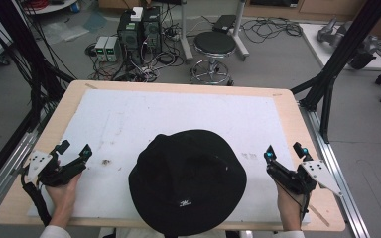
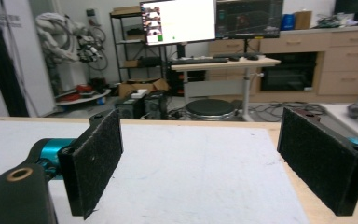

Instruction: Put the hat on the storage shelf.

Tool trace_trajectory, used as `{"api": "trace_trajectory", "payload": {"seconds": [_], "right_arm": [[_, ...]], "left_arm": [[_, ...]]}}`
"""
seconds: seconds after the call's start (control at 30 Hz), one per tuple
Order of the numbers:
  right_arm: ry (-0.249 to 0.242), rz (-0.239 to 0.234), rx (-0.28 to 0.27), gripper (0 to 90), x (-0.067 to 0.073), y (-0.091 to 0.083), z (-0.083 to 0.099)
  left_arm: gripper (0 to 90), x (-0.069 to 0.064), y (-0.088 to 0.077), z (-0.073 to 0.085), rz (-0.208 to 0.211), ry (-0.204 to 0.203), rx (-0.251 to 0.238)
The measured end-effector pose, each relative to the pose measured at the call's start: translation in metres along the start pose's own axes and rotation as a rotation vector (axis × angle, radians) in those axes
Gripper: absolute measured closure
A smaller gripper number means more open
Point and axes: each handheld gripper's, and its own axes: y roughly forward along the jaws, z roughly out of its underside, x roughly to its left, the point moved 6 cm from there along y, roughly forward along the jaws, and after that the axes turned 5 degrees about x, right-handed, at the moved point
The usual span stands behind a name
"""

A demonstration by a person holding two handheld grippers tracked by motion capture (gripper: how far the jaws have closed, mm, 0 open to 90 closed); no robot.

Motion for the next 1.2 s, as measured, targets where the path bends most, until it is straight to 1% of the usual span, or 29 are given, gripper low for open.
{"api": "trace_trajectory", "payload": {"seconds": [0.1, 0.2, 0.23, 0.33, 0.47, 0.57, 0.67, 0.7, 0.93, 1.03, 1.1, 1.2], "right_arm": [[-0.004, 0.010, 0.008, 13.5, -0.004, 0.001, 0.004], [-0.010, 0.021, 0.026, 13.4, -0.007, 0.006, 0.015], [-0.012, 0.022, 0.035, 13.4, -0.006, 0.006, 0.017], [-0.042, 0.027, 0.044, 13.5, -0.005, 0.010, 0.022], [-0.051, 0.017, 0.072, 13.5, -0.002, 0.015, 0.029], [-0.049, 0.013, 0.081, 13.4, -0.001, 0.018, 0.033], [-0.036, 0.009, 0.091, 13.4, -0.001, 0.020, 0.036], [-0.025, 0.011, 0.095, 13.4, -0.002, 0.021, 0.038], [0.006, 0.025, 0.097, 13.3, -0.006, 0.020, 0.041], [0.005, 0.020, 0.105, 13.4, -0.007, 0.022, 0.044], [0.016, 0.016, 0.113, 13.4, -0.007, 0.022, 0.045], [0.010, 0.014, 0.111, 13.4, -0.007, 0.023, 0.045]], "left_arm": [[18.9, 0.000, 0.000, 0.000, 0.000, -0.001, 0.000], [18.9, -0.001, 0.001, 0.000, 0.002, -0.001, 0.002], [18.9, -0.001, 0.001, 0.000, 0.003, 0.002, 0.003], [18.9, -0.001, 0.001, 0.000, 0.004, 0.002, 0.003], [18.9, -0.001, 0.001, 0.000, 0.006, 0.001, 0.004], [18.9, -0.001, 0.001, 0.001, 0.006, 0.001, 0.005], [18.9, -0.002, 0.001, 0.001, 0.008, 0.001, 0.007], [18.9, -0.002, 0.001, 0.001, 0.008, 0.001, 0.007], [18.9, -0.001, 0.001, 0.001, 0.012, 0.001, 0.008], [18.9, -0.001, 0.001, 0.001, 0.010, -0.001, 0.007], [18.9, -0.001, 0.001, 0.001, 0.010, -0.002, 0.006], [18.9, -0.001, 0.001, 0.001, 0.012, 0.001, 0.007]]}}
